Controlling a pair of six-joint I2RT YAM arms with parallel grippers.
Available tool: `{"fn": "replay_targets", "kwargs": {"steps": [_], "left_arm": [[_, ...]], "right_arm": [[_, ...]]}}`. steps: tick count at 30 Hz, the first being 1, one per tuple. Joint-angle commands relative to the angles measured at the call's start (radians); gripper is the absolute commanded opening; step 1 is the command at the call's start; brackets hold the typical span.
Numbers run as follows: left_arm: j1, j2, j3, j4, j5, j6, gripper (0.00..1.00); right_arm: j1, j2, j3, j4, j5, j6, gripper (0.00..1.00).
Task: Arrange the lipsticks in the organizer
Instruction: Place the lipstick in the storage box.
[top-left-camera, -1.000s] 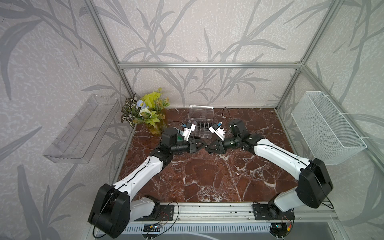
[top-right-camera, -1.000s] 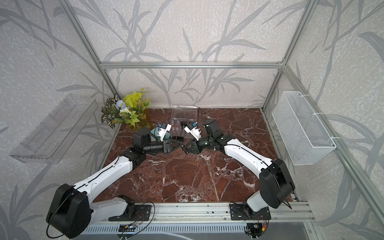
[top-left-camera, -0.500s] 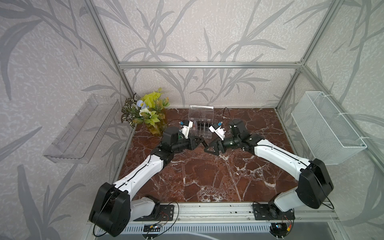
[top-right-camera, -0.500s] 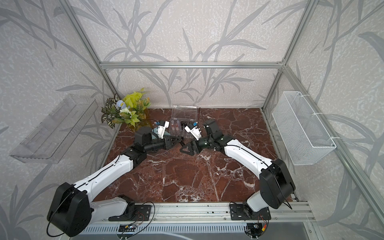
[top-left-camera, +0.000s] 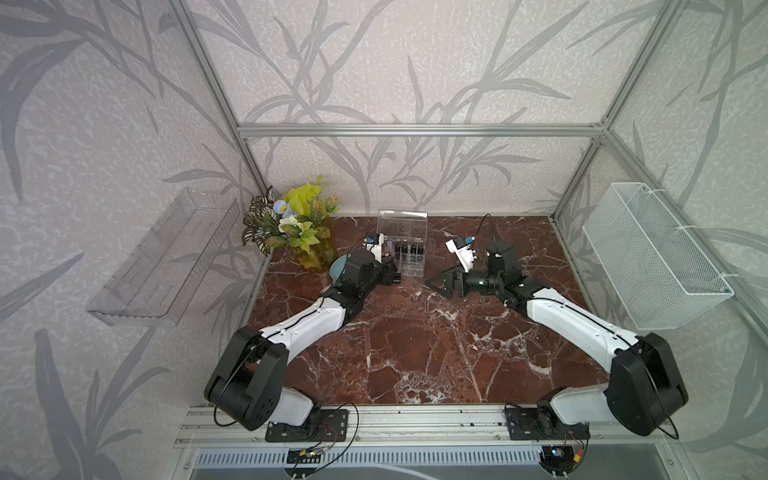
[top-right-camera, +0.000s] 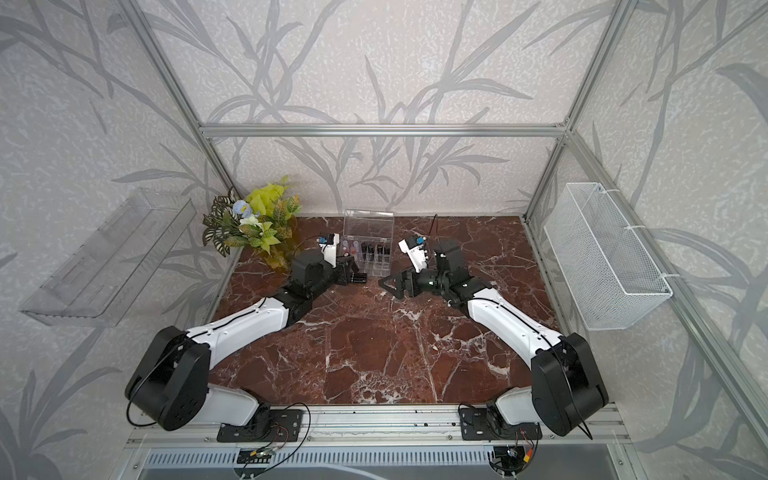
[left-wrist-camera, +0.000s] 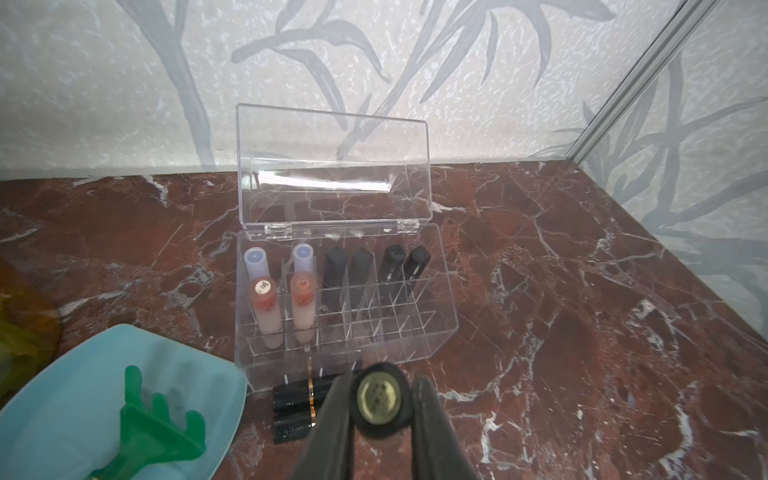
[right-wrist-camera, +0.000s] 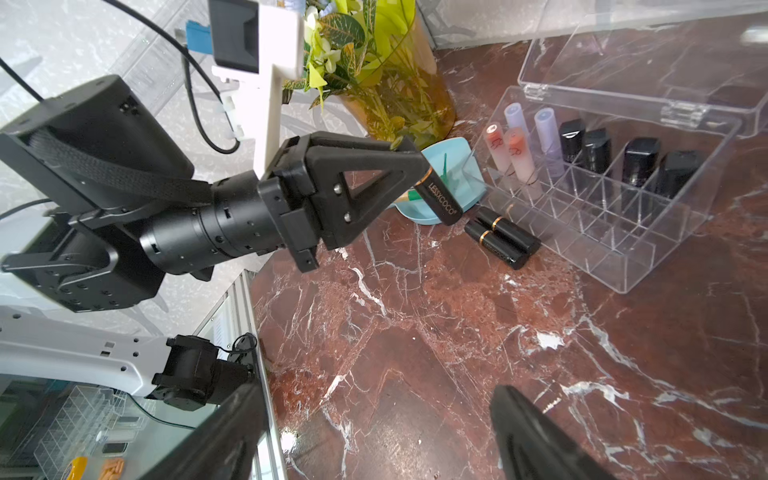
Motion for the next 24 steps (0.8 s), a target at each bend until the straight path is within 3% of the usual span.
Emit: {"fn": "replay_targets", "kwargs": {"steps": [1,24], "left_arm": [[-0.011,0.063,0.072,0.088,-0.077,0.092,0.15],[-0.037,0.346,0.226,0.218,-0.241,0.176,0.12]], "right_arm": [[-0.004,-0.014,-0.007,0.065,-0.007,0.026,0.90],[-0.005,0.014,-0.004,0.100,-0.067,0.052,0.86]]}}
